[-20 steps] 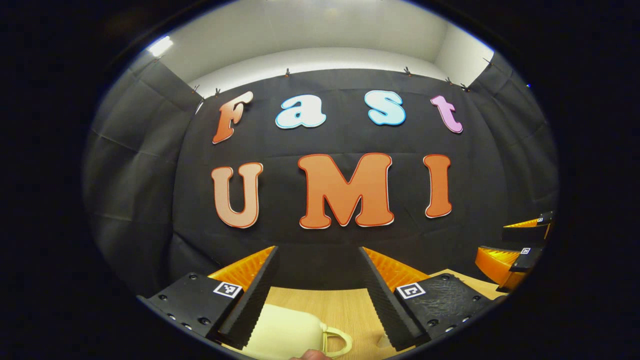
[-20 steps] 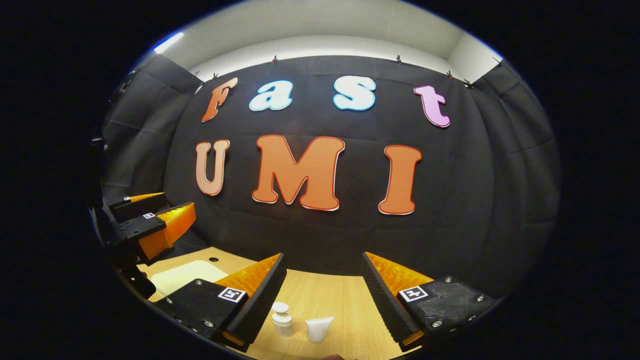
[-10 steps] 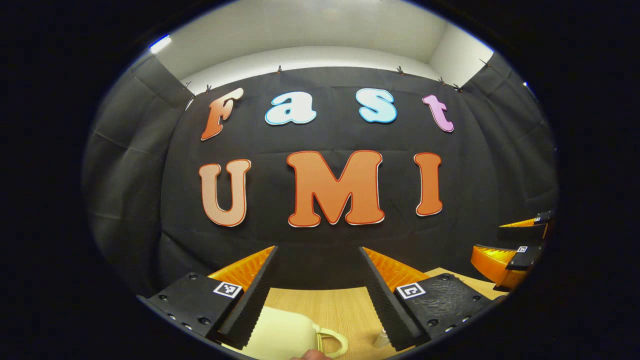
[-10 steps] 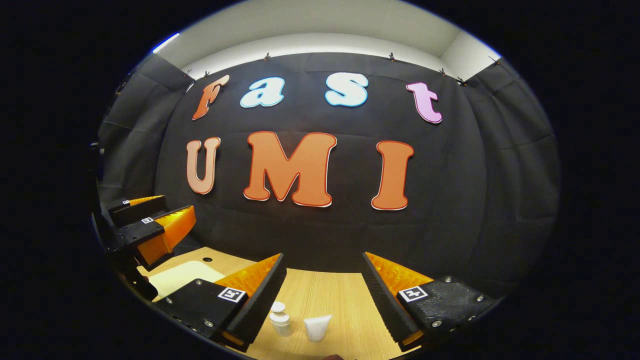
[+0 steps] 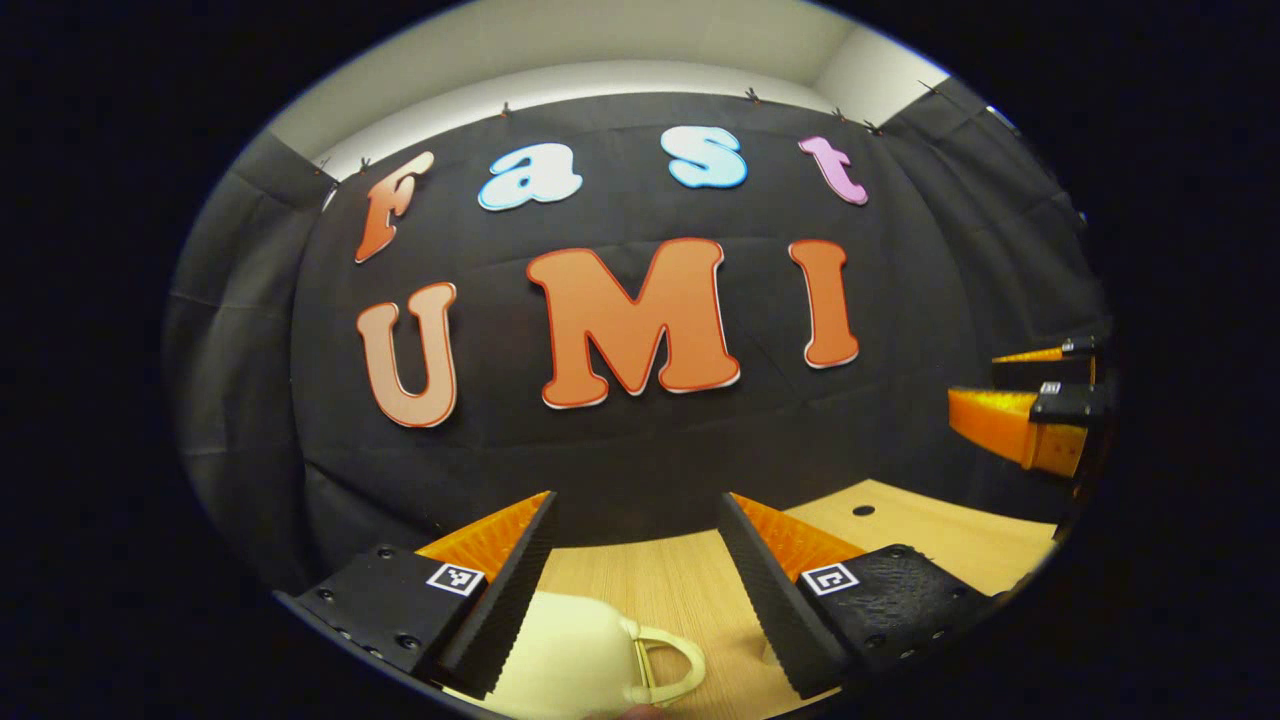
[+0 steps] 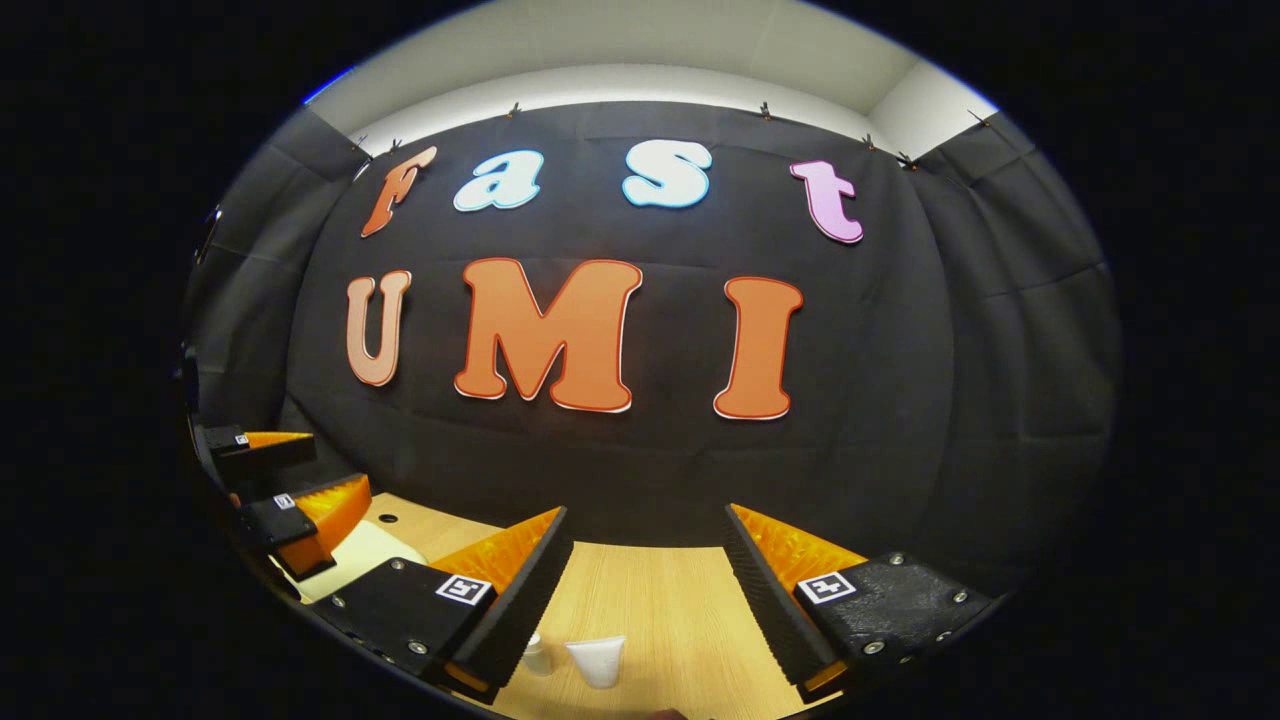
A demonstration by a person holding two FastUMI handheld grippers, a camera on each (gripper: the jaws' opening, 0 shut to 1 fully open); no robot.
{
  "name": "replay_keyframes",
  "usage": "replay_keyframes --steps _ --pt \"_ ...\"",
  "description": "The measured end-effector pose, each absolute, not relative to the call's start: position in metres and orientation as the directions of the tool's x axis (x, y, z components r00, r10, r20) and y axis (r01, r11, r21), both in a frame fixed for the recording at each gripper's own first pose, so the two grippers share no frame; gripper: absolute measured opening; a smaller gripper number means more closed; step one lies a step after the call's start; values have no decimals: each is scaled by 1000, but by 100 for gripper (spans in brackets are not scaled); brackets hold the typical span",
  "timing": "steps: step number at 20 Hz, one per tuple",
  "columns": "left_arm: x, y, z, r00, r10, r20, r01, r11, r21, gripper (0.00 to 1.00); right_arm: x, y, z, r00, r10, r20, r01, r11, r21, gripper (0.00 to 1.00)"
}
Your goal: First open the suitcase, pack the skin care products into it, and then close the suitcase.
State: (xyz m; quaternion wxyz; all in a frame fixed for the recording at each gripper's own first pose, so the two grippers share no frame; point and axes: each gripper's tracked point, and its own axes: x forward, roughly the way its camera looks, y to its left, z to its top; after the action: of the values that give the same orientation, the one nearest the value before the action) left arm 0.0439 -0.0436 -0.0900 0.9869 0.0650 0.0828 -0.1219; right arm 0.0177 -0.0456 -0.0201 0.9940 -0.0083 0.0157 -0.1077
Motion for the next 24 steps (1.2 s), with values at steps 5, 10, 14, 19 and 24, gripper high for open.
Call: replay_keyframes --steps 5,10,14,19,24 --pt "32 -46 -161 915 -235 -328 325 910 257 98 17 -67 -24 967 -254 -25 253 967 -45 95" --pt "19 -52 -221 861 -250 -443 441 801 405 96 14 -80 -31 959 -281 -41 279 959 -56 95" --pt "15 -53 -258 835 -235 -498 509 673 536 96 11 -85 -33 954 -295 -48 292 954 -64 95" --pt "-3 -50 -297 796 -216 -566 576 558 597 96 7 -86 -35 953 -299 -49 295 952 -77 95" --pt "-10 -51 -306 788 -201 -581 602 445 663 90 5 -88 -39 951 -303 -56 299 952 -65 95"
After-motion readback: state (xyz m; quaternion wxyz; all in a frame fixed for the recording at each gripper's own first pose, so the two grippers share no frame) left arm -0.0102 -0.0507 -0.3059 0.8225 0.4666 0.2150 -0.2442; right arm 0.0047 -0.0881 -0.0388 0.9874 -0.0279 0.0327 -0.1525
